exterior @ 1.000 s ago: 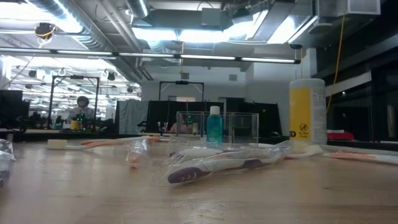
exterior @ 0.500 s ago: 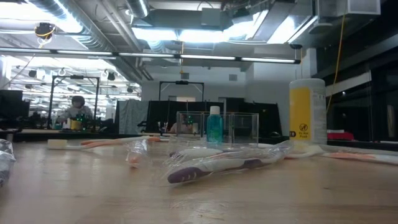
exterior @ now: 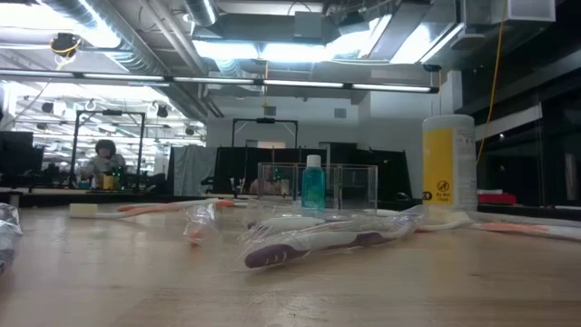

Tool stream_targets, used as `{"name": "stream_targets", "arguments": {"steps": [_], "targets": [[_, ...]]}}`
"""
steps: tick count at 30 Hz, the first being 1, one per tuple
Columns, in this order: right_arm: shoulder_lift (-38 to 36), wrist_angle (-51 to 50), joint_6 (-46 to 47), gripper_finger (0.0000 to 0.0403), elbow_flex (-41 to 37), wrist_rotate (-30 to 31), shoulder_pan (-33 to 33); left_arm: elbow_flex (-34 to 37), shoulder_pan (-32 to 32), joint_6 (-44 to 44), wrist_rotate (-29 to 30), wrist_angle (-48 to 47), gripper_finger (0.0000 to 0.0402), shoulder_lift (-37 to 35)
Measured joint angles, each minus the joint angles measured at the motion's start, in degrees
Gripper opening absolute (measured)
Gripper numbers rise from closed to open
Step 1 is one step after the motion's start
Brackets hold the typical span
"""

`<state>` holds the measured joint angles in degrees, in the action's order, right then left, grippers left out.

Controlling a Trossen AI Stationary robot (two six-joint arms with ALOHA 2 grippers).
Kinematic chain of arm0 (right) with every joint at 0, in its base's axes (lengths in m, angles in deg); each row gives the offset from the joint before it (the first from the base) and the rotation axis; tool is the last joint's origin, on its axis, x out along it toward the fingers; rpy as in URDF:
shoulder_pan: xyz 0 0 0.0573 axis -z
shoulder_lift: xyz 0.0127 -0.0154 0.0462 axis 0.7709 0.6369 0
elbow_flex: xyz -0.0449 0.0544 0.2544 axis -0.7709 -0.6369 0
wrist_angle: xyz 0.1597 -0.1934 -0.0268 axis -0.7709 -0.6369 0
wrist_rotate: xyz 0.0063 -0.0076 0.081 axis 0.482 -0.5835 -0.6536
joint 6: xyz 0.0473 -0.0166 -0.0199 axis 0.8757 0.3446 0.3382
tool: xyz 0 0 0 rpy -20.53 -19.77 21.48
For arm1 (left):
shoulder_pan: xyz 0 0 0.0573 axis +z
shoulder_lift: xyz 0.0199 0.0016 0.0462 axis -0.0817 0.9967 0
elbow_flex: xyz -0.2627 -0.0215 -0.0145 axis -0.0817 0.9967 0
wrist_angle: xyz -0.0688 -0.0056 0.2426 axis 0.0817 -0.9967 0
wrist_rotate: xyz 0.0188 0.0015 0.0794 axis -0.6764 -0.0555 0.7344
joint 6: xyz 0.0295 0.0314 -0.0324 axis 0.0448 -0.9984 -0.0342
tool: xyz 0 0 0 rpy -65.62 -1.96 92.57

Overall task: Pick & Place toothbrushing station
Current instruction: Put the blue mouthwash into the middle section of the transparent organizer

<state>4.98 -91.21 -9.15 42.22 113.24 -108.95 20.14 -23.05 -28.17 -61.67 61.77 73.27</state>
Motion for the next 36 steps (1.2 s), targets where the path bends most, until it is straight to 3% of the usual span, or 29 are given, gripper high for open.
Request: {"name": "stream_targets", "arguments": {"steps": [6, 13, 21, 26, 30, 34, 36], "targets": [[0.00, -4.41, 5.44, 0.0143, 0.00, 6.03, -0.36, 13.21, 11.74, 3.10, -11.84, 23.90, 0.0090, 0.12], [0.00, -6.47, 7.71, 0.0142, 0.00, 11.85, 0.01, 24.02, 16.62, 5.93, -12.08, 44.81, 0.0090, 4.43], [0.03, -17.09, 19.83, 0.0142, 0.00, 12.91, 2.68, 26.75, 16.63, 7.08, -2.74, 55.13, 0.0090, 16.30], [0.03, -22.49, 25.37, 0.0142, 0.00, 8.86, 5.42, 26.79, 11.85, 8.96, 11.44, 61.10, 0.0090, 22.14], [0.05, -28.51, 30.28, 0.0142, 0.00, 5.81, 8.00, 26.65, 5.72, 4.64, 21.50, 67.52, 0.0090, 25.19], [0.05, -32.77, 33.77, 0.0142, 0.00, 1.61, 11.79, 23.19, 1.19, -0.89, 22.88, 68.72, 0.0090, 27.01], [0.05, -32.78, 34.22, 0.0142, -0.53, -3.34, 14.69, 20.19, -0.04, -4.01, 22.93, 67.42, 0.0090, 27.92]]}}
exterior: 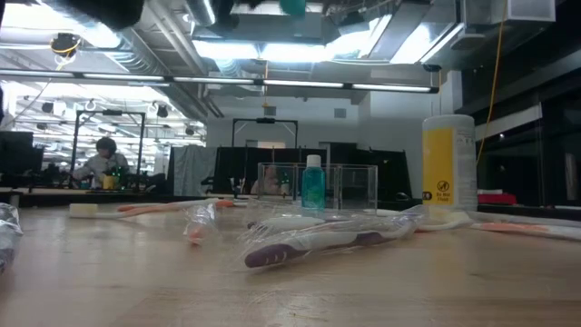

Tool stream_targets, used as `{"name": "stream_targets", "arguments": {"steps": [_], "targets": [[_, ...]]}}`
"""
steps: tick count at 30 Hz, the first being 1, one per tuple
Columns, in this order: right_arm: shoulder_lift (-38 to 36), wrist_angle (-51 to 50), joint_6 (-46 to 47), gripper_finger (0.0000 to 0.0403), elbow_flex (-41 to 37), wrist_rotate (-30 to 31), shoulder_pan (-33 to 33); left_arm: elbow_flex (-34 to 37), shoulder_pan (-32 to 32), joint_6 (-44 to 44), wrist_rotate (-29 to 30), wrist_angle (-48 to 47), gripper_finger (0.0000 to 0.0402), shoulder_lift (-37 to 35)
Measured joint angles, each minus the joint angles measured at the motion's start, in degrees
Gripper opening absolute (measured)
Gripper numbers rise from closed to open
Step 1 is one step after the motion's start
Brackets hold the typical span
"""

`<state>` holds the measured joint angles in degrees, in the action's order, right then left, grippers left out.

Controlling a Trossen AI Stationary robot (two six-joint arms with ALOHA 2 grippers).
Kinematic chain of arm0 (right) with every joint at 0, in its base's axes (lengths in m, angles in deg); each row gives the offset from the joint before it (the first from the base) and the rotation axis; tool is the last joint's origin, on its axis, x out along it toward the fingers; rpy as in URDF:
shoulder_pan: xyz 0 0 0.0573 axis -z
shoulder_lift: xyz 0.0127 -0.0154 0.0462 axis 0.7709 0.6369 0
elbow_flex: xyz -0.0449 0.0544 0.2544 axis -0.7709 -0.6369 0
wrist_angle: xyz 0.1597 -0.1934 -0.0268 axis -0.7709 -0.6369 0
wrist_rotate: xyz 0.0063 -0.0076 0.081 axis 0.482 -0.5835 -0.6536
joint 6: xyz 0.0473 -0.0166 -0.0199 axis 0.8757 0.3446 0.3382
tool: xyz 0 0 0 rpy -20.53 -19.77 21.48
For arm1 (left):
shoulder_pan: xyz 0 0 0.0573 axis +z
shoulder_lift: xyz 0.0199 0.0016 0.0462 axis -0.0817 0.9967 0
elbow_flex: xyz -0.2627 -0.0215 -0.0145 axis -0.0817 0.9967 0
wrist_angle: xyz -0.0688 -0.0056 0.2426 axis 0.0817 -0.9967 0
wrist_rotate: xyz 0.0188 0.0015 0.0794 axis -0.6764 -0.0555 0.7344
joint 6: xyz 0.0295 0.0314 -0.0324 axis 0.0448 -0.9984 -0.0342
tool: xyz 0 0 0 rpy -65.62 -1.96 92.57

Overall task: Pick & Place toothbrushing station
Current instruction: Put the blue mouthwash into the middle section of the transparent organizer

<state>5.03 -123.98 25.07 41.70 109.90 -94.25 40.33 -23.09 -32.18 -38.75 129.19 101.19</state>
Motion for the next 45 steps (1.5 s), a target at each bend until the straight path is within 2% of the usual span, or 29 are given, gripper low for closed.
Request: {"name": "stream_targets", "arguments": {"steps": [5, 12, 21, 25, 29, 31, 37, 45], "targets": [[0.08, 1.15, 2.03, 0.0142, -1.07, -12.18, 8.42, -6.34, -0.91, -3.79, 1.38, -7.90, 0.0090, 2.79], [0.12, -1.17, 11.05, 0.0142, -1.05, -32.39, 18.92, -7.65, -1.96, -3.66, 6.18, -8.24, 0.0090, 7.10], [4.31, -7.18, 5.23, 0.0140, -0.96, -51.62, 28.05, -7.67, -2.20, -0.52, 2.50, -8.05, 0.0090, 8.19], [5.90, -11.52, 0.98, 0.0137, -0.73, -52.90, 29.84, -7.67, -2.20, 1.41, 0.23, -8.57, 0.0090, 8.19], [6.40, -10.23, -2.78, 0.0137, -0.15, -46.89, 30.91, -7.67, -2.69, 4.01, -0.24, -12.01, 0.0090, 8.19], [7.11, -10.23, -4.51, 0.0137, -0.11, -46.04, 32.21, -7.67, -2.94, 4.75, -0.97, -12.20, 0.0090, 8.19], [10.56, -8.22, -8.55, 0.0137, -0.11, -51.79, 34.59, -7.67, -2.74, 7.13, -3.28, -14.62, 0.0090, 8.12], [11.21, -7.43, -8.94, 0.0137, -0.11, -53.36, 35.59, -7.67, -2.78, 11.47, -3.11, -23.80, 0.0090, 8.15]]}}
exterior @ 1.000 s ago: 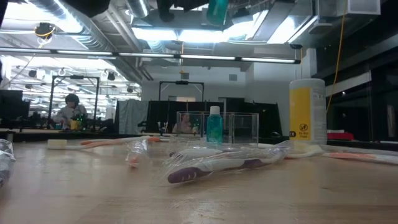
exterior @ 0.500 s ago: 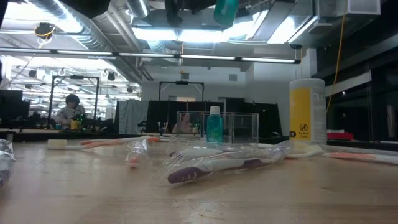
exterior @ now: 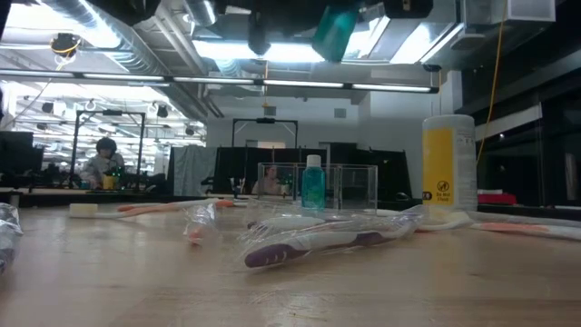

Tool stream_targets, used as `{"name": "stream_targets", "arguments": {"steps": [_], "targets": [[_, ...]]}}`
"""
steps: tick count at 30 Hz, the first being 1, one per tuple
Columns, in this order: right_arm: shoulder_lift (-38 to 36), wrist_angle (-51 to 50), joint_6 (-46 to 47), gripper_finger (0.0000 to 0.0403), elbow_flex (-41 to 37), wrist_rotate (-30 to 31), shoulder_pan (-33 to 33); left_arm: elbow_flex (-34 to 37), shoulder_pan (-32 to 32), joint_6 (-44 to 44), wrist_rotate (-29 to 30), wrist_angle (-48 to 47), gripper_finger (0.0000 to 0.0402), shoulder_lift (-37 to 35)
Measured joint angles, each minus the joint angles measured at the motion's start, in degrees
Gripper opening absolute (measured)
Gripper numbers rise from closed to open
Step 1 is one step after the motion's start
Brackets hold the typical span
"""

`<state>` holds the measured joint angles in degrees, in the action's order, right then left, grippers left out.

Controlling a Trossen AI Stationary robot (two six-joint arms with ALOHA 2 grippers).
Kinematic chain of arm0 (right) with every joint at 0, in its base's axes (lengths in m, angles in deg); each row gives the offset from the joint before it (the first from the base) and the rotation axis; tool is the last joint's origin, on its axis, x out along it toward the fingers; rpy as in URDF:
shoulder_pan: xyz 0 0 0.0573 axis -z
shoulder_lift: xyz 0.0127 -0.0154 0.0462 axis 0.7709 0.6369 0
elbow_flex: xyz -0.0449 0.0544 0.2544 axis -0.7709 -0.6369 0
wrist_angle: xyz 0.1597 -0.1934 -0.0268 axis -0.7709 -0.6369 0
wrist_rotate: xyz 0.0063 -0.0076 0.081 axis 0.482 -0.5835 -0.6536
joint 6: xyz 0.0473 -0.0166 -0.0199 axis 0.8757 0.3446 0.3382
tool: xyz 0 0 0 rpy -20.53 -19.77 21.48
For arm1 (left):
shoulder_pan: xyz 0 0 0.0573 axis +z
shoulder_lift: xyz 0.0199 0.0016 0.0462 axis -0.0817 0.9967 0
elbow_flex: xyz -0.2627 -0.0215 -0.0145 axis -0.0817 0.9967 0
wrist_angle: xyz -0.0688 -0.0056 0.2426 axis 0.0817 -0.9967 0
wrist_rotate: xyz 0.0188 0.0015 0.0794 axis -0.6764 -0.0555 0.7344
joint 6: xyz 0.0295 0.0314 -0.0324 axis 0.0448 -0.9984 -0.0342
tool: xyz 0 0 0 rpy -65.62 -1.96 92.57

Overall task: Pick & Place toothbrushing station
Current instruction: Put the blue mouthwash into the middle section of the transparent organizer

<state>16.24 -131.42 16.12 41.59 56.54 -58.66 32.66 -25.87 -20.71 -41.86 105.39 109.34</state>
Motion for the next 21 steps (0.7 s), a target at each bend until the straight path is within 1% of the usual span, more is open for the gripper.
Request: {"name": "stream_targets", "arguments": {"steps": [4, 9, 13, 21], "targets": [[0.51, 0.18, 0.52, 0.0137, 0.00, -1.20, 0.54, 0.00, 0.26, 1.04, -0.23, -1.04, 0.0090, 0.00], [3.26, 1.34, -0.06, 0.0137, 0.00, -3.31, 0.56, 0.00, 1.32, 1.13, -1.77, -1.17, 0.0090, 0.00], [5.06, 1.04, -0.52, 0.0137, 0.00, -4.32, 0.54, 0.09, 1.41, 1.11, -1.76, -1.51, 0.0090, 0.15], [5.42, 1.49, -0.52, 0.0137, 0.00, -3.43, 0.70, 0.09, 0.91, 4.54, -1.16, -3.68, 0.0090, 0.07]]}}
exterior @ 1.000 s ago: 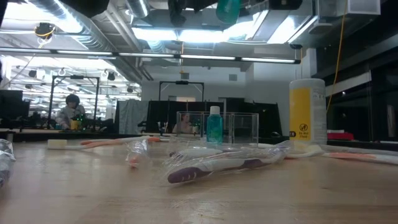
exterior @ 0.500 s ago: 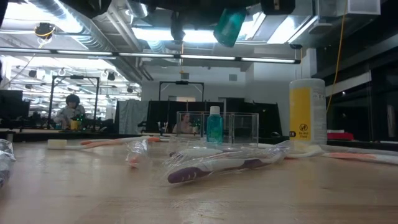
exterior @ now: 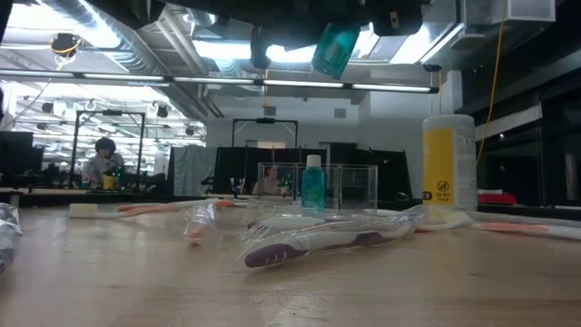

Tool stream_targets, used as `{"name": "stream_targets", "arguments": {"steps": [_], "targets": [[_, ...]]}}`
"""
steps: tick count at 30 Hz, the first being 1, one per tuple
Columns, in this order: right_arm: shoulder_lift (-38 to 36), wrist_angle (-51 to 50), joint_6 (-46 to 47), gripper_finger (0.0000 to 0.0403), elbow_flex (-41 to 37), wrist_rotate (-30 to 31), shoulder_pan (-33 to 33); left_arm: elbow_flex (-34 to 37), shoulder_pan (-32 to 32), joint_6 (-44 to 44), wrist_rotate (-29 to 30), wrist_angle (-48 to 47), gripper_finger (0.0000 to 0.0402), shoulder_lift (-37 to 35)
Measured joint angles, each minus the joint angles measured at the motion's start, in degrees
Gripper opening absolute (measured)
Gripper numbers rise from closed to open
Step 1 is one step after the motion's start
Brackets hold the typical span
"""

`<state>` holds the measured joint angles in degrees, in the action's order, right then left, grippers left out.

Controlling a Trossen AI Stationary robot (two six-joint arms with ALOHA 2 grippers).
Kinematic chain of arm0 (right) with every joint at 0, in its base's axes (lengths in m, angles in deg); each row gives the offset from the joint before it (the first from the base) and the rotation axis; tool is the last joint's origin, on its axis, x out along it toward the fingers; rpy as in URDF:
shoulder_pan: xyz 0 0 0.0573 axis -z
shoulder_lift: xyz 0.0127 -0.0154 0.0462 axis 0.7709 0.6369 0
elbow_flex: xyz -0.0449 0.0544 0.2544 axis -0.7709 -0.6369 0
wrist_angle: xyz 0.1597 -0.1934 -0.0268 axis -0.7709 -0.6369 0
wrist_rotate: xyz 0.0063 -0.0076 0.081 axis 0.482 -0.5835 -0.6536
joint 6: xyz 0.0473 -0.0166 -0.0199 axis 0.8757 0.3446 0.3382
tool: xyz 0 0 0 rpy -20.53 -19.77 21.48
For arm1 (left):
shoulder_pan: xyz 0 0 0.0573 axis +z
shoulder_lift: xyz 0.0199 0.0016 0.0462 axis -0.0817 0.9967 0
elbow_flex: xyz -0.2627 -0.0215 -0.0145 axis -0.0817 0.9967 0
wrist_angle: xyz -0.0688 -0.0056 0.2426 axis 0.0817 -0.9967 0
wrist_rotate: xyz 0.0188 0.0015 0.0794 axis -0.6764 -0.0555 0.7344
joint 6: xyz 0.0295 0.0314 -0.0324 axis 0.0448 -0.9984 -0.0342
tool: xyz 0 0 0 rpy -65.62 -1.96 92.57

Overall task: Pick & Place toothbrushing station
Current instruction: Put the blue mouthwash into the middle section of the transparent organizer

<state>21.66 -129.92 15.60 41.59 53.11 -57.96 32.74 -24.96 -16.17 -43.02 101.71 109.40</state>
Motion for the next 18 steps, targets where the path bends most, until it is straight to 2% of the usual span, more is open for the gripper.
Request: {"name": "stream_targets", "arguments": {"steps": [10, 18], "targets": [[0.04, 1.37, -0.42, 0.0137, -0.02, 0.31, 0.59, -0.11, -0.68, 1.42, 1.21, -1.28, 0.0090, 0.04], [0.04, 1.84, -0.44, 0.0137, 0.00, 1.22, 0.59, -0.11, -0.74, 1.98, -0.01, -2.14, 0.0090, 0.20]]}}
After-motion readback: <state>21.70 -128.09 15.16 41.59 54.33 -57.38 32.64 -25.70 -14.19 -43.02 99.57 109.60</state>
